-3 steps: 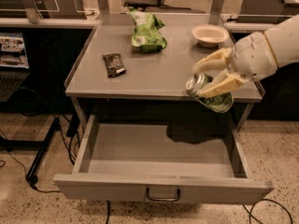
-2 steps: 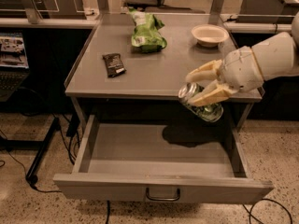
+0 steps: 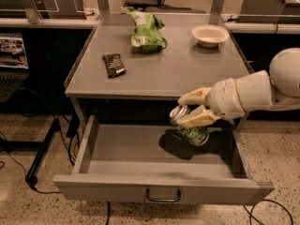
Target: Place green can into top drawer
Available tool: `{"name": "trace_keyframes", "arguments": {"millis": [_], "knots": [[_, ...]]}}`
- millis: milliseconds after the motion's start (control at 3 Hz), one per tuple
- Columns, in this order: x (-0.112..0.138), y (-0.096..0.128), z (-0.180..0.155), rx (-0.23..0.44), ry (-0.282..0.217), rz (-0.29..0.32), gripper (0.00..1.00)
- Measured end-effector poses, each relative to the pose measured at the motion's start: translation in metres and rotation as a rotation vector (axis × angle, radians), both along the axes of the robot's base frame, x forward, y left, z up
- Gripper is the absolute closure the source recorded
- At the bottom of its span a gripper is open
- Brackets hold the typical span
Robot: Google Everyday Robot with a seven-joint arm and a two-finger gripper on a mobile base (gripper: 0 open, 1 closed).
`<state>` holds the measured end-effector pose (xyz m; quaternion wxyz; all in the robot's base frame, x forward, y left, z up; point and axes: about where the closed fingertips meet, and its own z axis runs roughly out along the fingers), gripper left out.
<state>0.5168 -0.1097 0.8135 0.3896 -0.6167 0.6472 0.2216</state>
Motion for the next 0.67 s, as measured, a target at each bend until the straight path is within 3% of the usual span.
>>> {"name": "trace_keyframes", "arguments": {"millis": [333,667], "knots": [[-0.008,-0.007,-0.022,0.006,-0.001,-0.107,1.00],[-0.005,-0.012,-0.044,-0.013,0.020,-0.162,1.00]]}}
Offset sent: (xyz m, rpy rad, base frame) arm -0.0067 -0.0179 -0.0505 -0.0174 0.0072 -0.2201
